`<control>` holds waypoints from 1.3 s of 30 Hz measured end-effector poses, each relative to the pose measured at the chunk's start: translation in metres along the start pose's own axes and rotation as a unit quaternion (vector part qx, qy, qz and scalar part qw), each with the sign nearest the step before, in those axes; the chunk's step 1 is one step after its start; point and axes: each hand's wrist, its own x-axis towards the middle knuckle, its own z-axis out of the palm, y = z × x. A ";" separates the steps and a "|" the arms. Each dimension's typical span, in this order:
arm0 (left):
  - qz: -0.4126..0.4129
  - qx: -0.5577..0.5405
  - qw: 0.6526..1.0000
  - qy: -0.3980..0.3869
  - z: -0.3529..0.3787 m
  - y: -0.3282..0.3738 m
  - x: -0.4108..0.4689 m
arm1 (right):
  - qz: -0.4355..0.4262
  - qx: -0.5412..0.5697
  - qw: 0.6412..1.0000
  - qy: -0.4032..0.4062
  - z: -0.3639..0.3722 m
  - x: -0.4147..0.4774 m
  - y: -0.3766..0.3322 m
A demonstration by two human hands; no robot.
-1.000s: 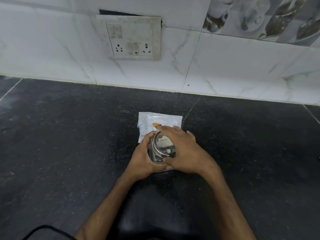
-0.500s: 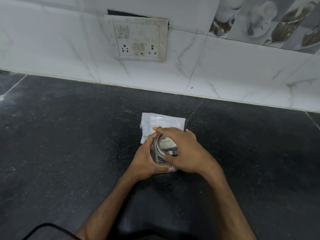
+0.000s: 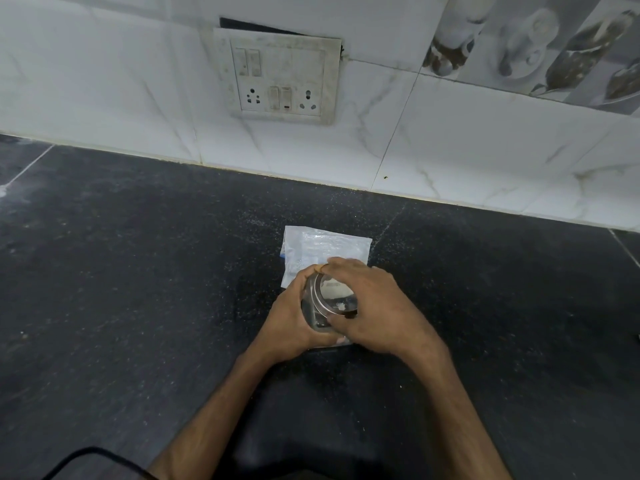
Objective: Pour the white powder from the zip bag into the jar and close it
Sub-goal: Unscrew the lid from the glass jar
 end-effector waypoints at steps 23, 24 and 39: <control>0.001 0.010 1.000 0.000 -0.001 -0.003 0.001 | 0.003 -0.003 0.997 -0.078 -0.007 0.010 0.001; 0.001 0.011 1.000 -0.001 0.000 -0.003 0.002 | 0.014 0.009 0.999 -0.031 -0.004 0.009 0.001; 0.006 0.005 1.000 -0.004 0.000 -0.004 0.003 | -0.039 -0.011 0.990 -0.133 -0.017 0.011 -0.008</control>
